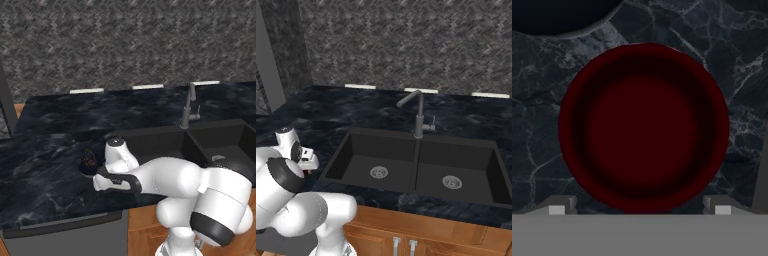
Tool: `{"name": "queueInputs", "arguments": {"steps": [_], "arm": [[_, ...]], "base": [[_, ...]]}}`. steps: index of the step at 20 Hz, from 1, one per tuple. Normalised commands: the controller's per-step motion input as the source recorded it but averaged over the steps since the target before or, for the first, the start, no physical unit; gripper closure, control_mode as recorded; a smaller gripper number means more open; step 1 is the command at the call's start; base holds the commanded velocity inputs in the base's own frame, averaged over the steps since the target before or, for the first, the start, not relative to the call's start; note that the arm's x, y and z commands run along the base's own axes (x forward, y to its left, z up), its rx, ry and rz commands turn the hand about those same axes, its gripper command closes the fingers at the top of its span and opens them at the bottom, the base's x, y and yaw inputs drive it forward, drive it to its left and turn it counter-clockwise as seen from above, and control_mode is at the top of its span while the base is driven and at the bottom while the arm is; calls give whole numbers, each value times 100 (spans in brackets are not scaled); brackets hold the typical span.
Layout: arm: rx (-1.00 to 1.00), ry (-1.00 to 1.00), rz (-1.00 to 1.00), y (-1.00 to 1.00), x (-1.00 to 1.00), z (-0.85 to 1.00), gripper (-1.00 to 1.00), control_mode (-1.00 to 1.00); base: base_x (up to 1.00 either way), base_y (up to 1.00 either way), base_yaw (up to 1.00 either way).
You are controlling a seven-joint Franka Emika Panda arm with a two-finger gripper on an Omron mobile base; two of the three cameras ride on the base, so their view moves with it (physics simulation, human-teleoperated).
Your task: Place the mug in the left basin and the teapot in the right basin of the sink.
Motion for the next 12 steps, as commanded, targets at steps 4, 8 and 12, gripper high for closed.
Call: {"name": "queueInputs", "arguments": {"steps": [4, 8, 12], "arm": [[5, 4, -1, 0, 1, -8, -100, -100], [3, 12, -10, 0, -13, -7, -100, -100], [3, 12, -12, 7, -2, -4, 100, -100]], "base": [[0, 0, 0], [0, 0, 0], [0, 0, 0]]}}
